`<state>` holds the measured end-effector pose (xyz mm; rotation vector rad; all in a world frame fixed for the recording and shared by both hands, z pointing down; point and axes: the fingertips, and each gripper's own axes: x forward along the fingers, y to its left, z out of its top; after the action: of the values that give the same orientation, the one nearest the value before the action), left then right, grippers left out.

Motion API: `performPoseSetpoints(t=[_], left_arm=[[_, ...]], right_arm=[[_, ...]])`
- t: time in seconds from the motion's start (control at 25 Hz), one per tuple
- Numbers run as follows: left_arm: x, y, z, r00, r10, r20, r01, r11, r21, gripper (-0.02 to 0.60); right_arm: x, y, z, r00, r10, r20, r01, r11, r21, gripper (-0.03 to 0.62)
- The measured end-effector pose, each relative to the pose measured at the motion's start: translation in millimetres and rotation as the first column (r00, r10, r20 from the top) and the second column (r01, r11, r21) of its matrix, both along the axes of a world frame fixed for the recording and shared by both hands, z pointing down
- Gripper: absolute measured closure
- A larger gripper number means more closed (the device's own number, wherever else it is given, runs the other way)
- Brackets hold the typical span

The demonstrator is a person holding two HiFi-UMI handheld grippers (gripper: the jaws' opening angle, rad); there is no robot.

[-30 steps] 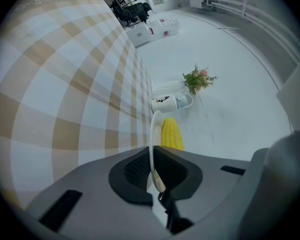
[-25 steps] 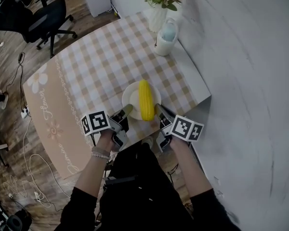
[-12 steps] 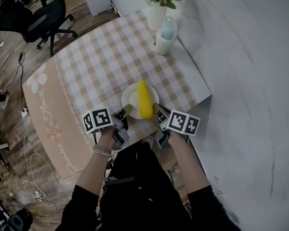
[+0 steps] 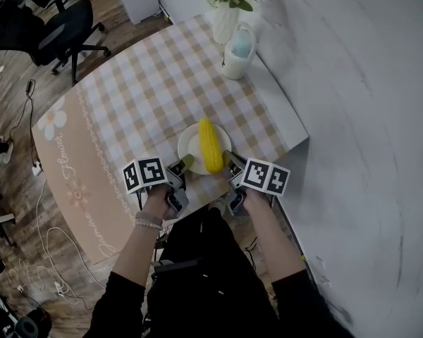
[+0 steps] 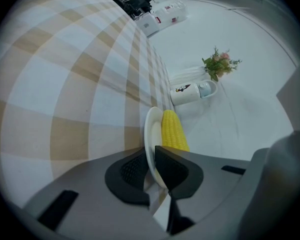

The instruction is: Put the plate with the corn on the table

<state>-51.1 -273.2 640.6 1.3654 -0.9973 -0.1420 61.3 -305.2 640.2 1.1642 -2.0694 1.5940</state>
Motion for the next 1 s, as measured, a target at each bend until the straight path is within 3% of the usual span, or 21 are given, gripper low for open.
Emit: performPoseSetpoints(t=[0.2,0.32,0.52,1.0], left_arm=[[0.3,0.2,1.2,1.000,0.010,0.003,-0.010,0.999,-0.032,0.544],[3.2,-2.4,-4.8,1.000,0.007,-0.028,-0.008,1.000,-0.026,0.455],[5.0,-0.8,-9.7,0.999,0.025,-0.044,-0.026,0.999,-0.020,0.414],[-3.4,23.2,-9.1,0.996,0.092,-0.006,-0.092,0.995,-0.044,0.403]], right_arm=[[-0.6,-0.4,3.9,1.000,-0.005,-0.030,0.004,1.000,-0.031,0.510],[-0.7,0.2,3.6,0.999,-0.008,-0.039,0.006,0.999,-0.040,0.510],[-1.1,0.5,3.4,0.999,-0.012,-0.049,0.010,0.999,-0.037,0.507],[-3.8,1.7,0.9,0.997,-0.063,-0.039,0.063,0.998,-0.010,0.507]])
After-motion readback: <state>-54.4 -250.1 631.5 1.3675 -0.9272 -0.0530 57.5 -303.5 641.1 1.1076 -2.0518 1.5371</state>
